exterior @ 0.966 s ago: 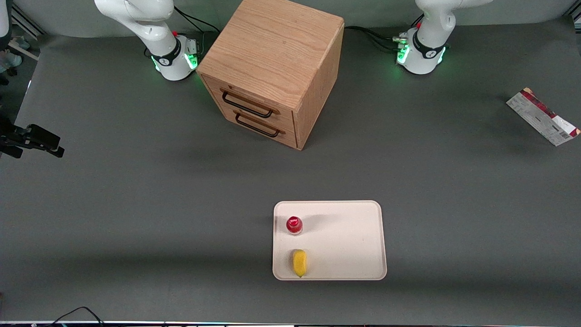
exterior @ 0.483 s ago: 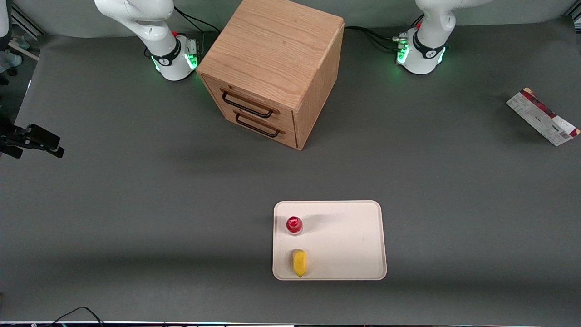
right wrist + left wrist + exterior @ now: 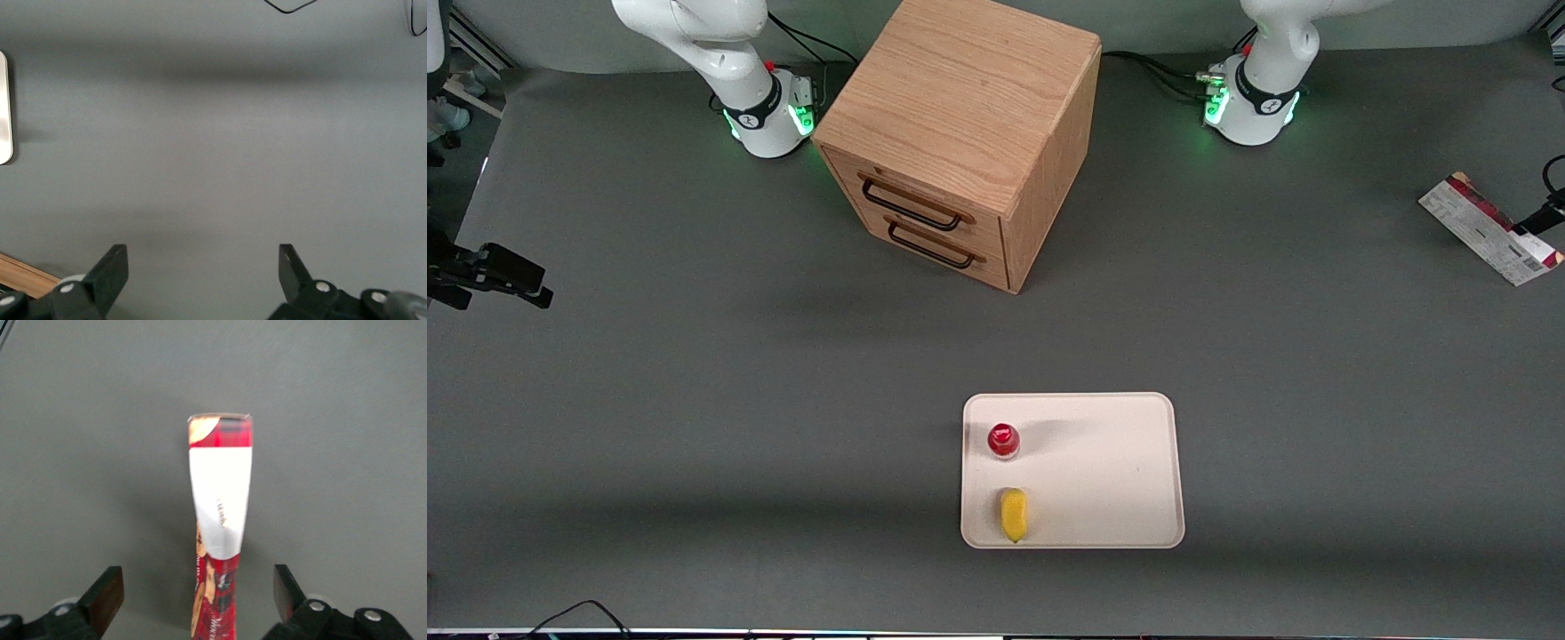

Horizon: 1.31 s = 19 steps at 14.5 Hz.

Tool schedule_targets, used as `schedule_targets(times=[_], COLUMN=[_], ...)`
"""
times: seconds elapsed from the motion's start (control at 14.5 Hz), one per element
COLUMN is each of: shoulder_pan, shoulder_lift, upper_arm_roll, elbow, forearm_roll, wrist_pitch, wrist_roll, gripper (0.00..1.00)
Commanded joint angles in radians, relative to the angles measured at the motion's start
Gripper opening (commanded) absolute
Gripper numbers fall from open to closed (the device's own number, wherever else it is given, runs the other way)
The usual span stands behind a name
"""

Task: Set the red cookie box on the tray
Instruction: 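Lift the red cookie box upright with the left gripper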

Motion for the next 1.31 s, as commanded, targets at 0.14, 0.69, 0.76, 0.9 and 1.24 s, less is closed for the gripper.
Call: schedule_targets(times=[0.14,0.69,0.76,0.9,1.24], shoulder_pan=[-0.017,-0.039,-0.039,-0.042,-0.045], shoulder_lift=[0.007,0.109,0.114,0.114,0.112], upper_arm_roll=[0.012,-0.005,-0.013,-0.019,-0.021], elbow=[-0.11,-0.101,-0.099,-0.099,-0.081], forearm_roll=[-0.045,-0.199,-0.206,-0.231,-0.231], wrist_pitch=[0.146,0.196,0.196,0.195,0.192], wrist_roll=[0.048,0.137,0.137,0.137,0.177], gripper=[1.0,0.81,0.67,0.24,0.0])
